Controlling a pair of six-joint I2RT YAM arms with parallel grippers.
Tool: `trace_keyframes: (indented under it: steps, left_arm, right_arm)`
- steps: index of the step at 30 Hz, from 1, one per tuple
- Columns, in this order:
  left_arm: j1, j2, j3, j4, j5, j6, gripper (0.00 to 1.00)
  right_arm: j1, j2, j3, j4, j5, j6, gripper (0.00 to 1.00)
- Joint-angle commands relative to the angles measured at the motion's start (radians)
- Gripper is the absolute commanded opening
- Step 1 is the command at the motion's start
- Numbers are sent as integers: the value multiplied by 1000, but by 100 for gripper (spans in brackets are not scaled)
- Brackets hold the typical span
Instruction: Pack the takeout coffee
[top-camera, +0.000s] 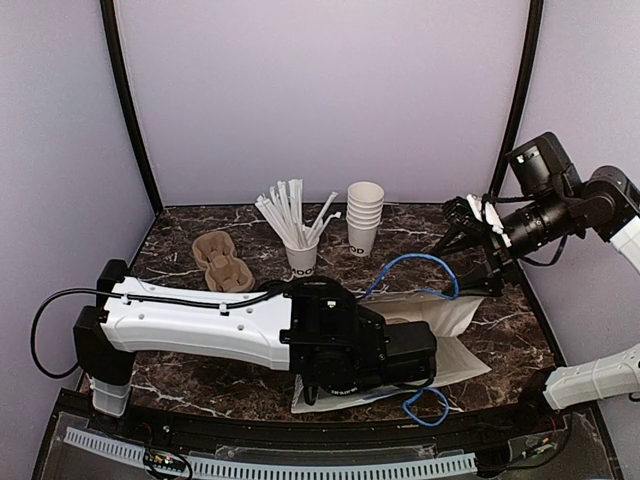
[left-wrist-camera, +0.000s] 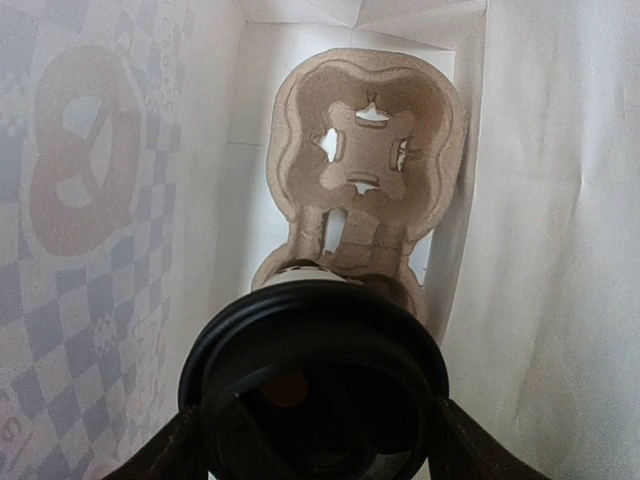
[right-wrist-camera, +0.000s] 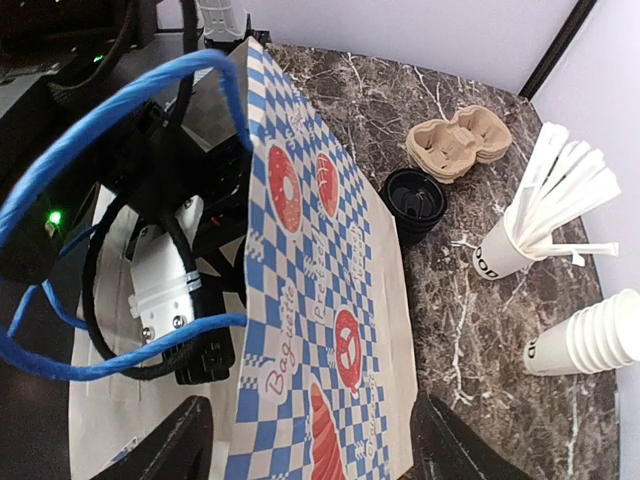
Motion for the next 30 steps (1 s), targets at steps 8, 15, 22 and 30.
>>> trace_keyframes:
  steps: [8,15,22,30]
  left_arm:
    - [-37,-33,-9,19,-24,-15,9]
    - [-48,-29,-21,43,-49,-10,10]
    - [-43,-7,-28,69,-89,-2,10]
    - [-17,-63,-66,199,-10,29,11]
  right_arm:
    - [103,29,-45,-32,-48,-28,66]
    - [130,21,-71,-97,-125,-62,58]
    - [131,3,-111,-5,-53,-1,37]
    - [133,8,-65,-2,-68,1,7]
